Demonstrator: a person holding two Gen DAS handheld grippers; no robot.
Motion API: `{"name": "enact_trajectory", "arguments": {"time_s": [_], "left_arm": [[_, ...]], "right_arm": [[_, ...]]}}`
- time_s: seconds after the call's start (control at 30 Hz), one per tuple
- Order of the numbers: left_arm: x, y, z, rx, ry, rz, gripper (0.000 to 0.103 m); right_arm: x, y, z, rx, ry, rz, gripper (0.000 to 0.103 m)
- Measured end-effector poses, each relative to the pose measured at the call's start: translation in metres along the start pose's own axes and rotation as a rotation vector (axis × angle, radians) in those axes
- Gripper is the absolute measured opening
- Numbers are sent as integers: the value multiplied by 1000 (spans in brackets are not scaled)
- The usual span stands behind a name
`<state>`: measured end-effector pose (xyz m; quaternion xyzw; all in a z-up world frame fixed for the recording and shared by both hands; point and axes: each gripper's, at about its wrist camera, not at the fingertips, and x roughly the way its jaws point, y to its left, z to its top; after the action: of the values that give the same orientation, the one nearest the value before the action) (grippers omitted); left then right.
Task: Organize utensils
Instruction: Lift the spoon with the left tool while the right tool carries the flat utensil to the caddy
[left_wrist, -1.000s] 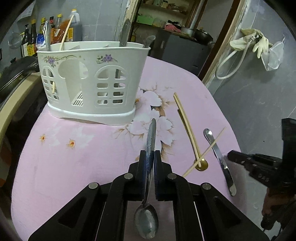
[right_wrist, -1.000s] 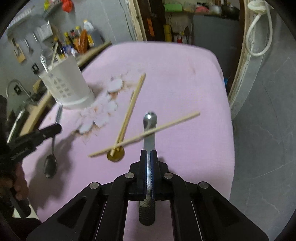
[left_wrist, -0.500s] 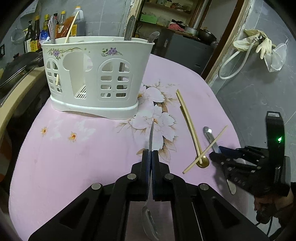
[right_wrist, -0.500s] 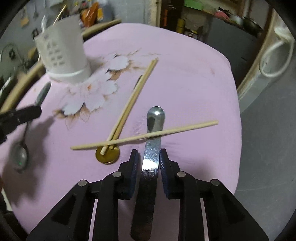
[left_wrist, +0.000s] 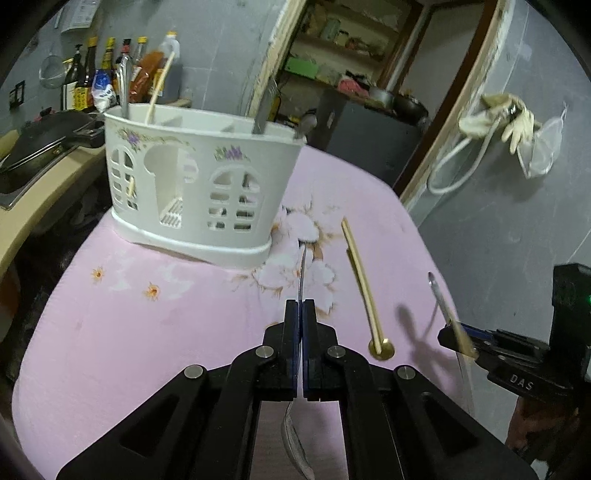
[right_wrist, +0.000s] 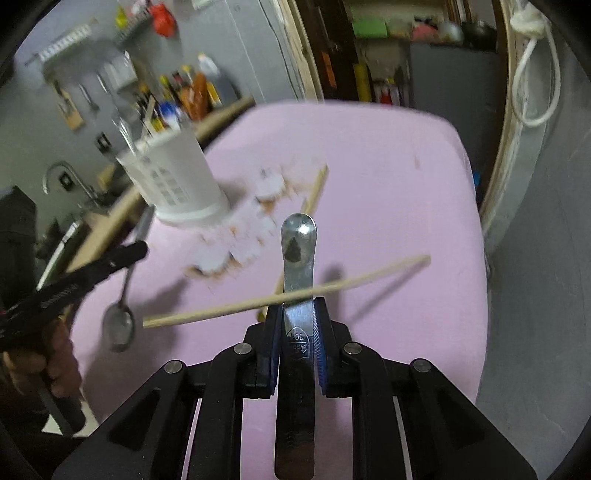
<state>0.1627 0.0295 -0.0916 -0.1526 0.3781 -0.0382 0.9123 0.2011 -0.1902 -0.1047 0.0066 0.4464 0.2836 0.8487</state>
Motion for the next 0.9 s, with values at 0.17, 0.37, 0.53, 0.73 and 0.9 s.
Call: {"name": "enact_trajectory", "arguments": {"time_s": [0.17, 0.37, 0.53, 0.73, 0.9], "left_arm": [[-15, -1, 12, -14, -68, 8, 0], [-31, 1, 30, -31, -138, 25, 0], [-45, 11, 50, -40, -192, 53, 0], [-60, 32, 79, -54, -267, 75, 0], [-68, 53, 111, -79, -346, 68, 0]], "right_arm": [[-6, 15, 16, -18, -122, 56, 14], [-1, 43, 37, -59, -212, 149, 14], [1, 63, 55, -86, -270, 218, 14], [2, 85, 85, -95, -353, 295, 14], [7, 97, 119, -73, -431, 335, 14]]}}
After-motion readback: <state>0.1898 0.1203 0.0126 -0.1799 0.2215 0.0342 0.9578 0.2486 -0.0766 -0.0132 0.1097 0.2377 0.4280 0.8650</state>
